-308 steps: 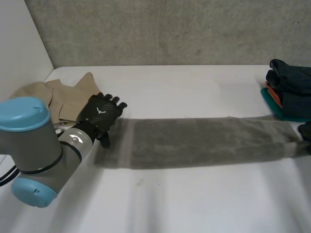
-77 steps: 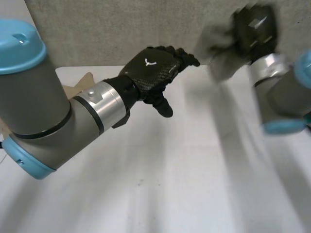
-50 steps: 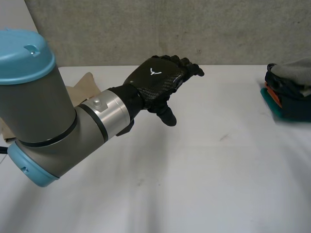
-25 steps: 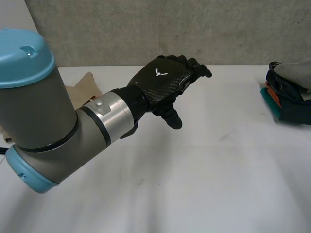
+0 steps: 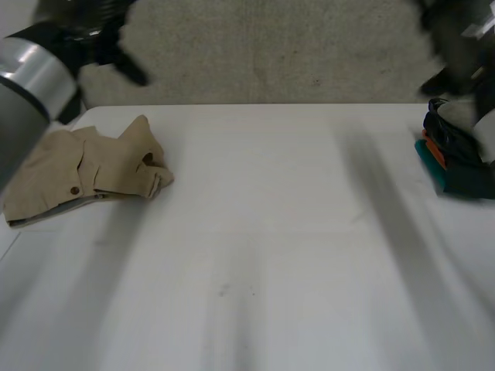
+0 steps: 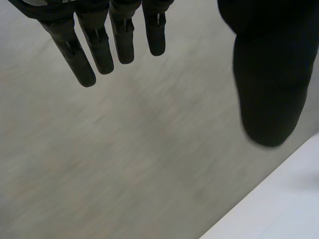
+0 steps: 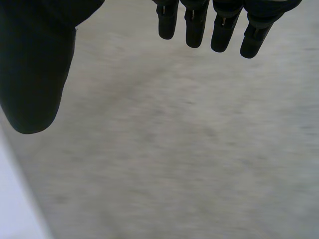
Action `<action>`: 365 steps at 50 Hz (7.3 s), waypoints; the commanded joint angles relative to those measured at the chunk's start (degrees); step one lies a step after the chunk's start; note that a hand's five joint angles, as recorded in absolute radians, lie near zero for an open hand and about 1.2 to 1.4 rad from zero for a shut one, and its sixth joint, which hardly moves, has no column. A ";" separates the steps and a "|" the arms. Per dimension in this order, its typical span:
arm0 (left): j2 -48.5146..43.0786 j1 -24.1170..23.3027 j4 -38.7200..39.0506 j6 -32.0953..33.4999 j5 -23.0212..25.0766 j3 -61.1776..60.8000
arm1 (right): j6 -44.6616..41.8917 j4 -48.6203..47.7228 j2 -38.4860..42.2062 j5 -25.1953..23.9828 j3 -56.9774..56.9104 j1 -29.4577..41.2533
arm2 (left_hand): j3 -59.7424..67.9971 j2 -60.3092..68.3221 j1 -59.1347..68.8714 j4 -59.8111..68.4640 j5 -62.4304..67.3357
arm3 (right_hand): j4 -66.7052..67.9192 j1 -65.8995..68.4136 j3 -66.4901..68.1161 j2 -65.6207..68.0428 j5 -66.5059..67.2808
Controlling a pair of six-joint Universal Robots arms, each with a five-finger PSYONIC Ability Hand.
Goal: Fold the laundry.
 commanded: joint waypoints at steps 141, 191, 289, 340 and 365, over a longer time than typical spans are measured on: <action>-12.57 -13.12 0.42 5.79 -0.55 -22.01 | -6.42 2.83 51.44 15.79 -44.32 15.80 | 34.31 34.49 36.21 34.81 35.27 | -2.39 -3.08 -2.28 -2.09 -2.71; -11.33 -1.96 10.79 7.99 -3.11 -34.32 | 9.22 16.74 28.04 15.36 -0.54 18.25 | 27.49 27.67 29.39 27.99 28.45 | 22.42 21.73 22.53 22.71 22.10; -16.87 -9.16 25.47 20.03 -5.57 -14.44 | -4.84 10.58 36.57 21.43 -31.68 18.17 | 61.79 61.97 63.69 62.29 62.75 | 67.61 66.92 67.72 67.91 67.29; -10.62 -12.43 9.11 34.00 -10.58 -18.60 | -12.59 35.66 12.19 22.12 -2.80 17.55 | 61.79 61.97 63.69 62.29 62.75 | 67.61 66.92 67.72 67.91 67.29; -60.55 -8.90 20.81 34.62 -5.21 39.95 | -12.05 3.37 54.58 23.27 -43.52 17.99 | -8.21 -8.03 -6.31 -7.71 -7.25 | -2.39 -3.08 -2.28 -2.09 -2.71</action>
